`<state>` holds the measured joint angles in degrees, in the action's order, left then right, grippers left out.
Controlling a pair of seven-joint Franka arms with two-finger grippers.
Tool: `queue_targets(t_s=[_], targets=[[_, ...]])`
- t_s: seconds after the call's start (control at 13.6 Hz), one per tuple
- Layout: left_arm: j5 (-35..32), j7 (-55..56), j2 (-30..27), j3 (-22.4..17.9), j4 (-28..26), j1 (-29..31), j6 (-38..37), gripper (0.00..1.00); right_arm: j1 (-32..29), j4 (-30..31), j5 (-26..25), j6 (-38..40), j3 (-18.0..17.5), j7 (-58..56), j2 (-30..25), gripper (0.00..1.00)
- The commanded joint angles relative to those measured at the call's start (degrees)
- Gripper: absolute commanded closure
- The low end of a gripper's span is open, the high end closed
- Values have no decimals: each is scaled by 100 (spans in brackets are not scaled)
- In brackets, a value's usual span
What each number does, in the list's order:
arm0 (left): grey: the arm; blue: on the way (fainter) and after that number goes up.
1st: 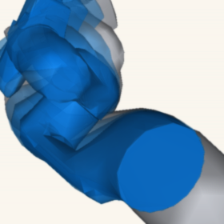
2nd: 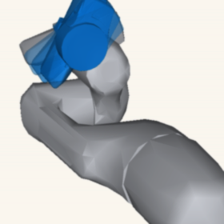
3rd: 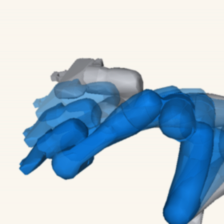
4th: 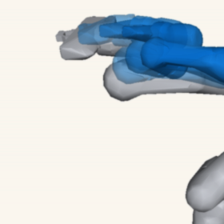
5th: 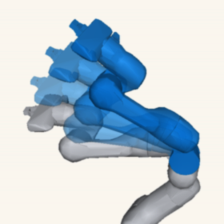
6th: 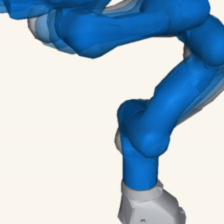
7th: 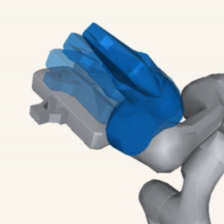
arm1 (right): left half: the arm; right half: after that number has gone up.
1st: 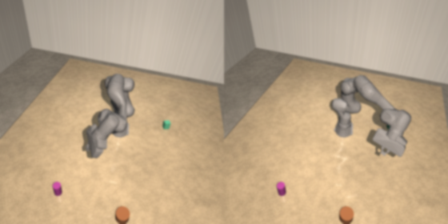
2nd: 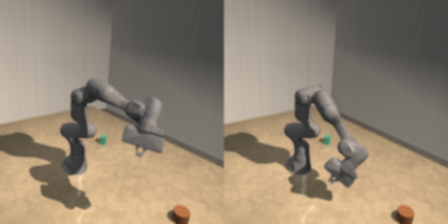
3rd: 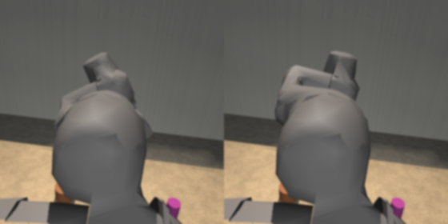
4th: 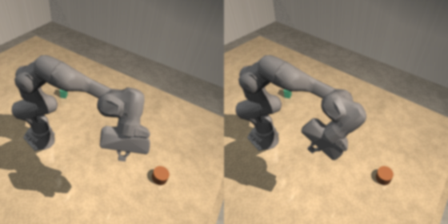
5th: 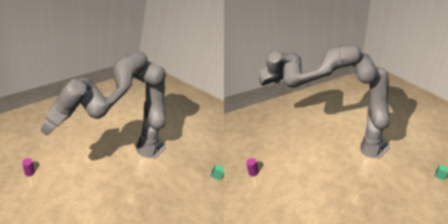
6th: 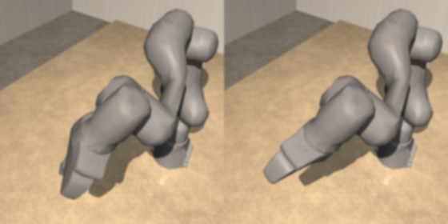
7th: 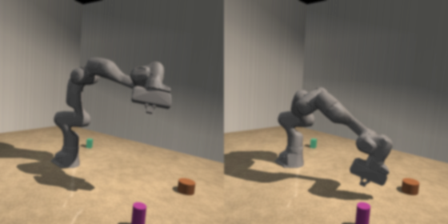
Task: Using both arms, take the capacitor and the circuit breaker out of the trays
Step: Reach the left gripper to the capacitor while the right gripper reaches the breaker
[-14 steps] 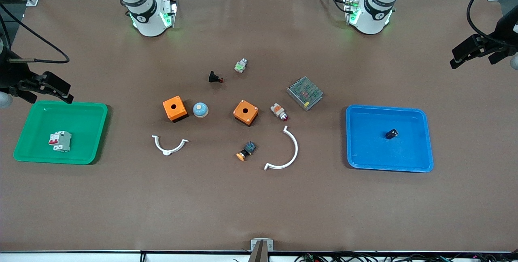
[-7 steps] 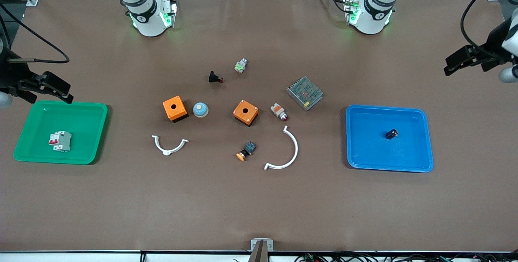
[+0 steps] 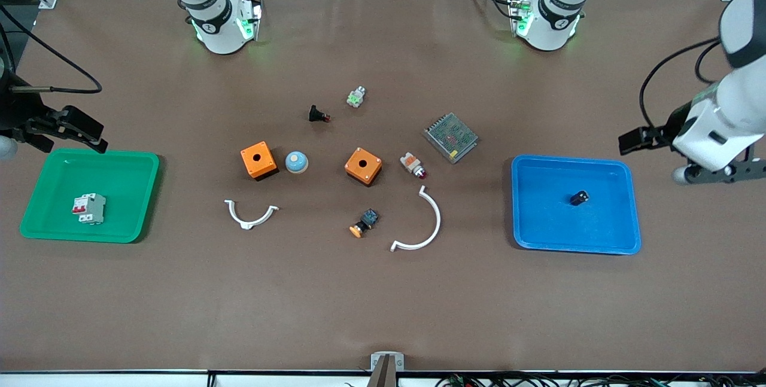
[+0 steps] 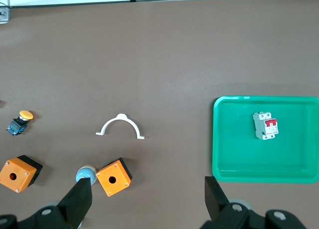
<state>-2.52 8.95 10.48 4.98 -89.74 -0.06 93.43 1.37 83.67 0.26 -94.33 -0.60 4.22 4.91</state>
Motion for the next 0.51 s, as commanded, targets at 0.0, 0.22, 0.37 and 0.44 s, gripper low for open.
queue_targets(t_s=[0.0, 0.22, 0.37, 0.44], targets=[[-204, -16, -56, -15, -647, 76, 621, 0, -40, -105, -114, 90, -54, 17, 27, 0], [-442, 289, 15, -15, -1289, 243, 1281, 0, -145, -53, -480, 475, -45, 9, 45, 0], [-442, 467, 68, 12, -1694, 427, 1869, 0, -381, 17, -755, 503, -45, -270, 386, 0], [-442, 476, 120, 3, -1861, 428, 2124, 0, -635, 18, -764, 451, -45, -595, 597, 0]])
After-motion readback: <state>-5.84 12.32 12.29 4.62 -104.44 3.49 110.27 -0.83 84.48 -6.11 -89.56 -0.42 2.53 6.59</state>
